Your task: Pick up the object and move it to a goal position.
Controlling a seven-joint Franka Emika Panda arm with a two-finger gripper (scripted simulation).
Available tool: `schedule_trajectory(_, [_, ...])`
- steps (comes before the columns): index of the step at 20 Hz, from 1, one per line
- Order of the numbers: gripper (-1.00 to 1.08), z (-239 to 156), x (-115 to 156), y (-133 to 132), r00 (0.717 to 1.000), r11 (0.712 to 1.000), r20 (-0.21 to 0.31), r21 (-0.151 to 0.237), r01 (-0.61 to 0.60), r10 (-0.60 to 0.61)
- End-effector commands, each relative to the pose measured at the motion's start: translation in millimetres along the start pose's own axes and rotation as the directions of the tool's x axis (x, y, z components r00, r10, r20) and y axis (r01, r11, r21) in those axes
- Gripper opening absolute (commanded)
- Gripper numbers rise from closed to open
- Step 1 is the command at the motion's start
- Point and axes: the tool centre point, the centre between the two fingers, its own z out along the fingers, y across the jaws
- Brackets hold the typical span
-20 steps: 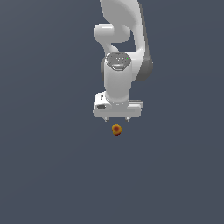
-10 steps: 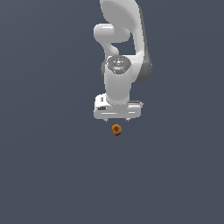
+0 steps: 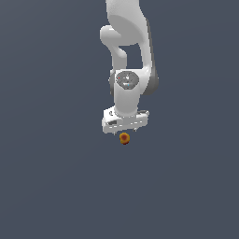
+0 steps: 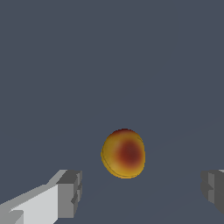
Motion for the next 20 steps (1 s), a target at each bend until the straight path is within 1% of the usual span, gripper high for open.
schedule_trajectory(1, [1.0,11,-3,-1,0.999,0.999,-0.002,-0.003,0.053,-0.053])
schedule_trajectory(5, [1.0,23,-7,-3,0.994,0.994,-0.003,-0.005,0.112,-0.113])
schedule_trajectory(9, [1.0,29,-9,-4,0.989,0.989,-0.004,-0.007,0.145,-0.145])
schedule_trajectory(15, [1.0,32,-10,-4,0.989,0.989,-0.003,-0.006,0.148,-0.148])
schedule_trajectory(20, [1.0,47,-10,-4,0.989,0.989,-0.003,-0.006,0.149,-0.149])
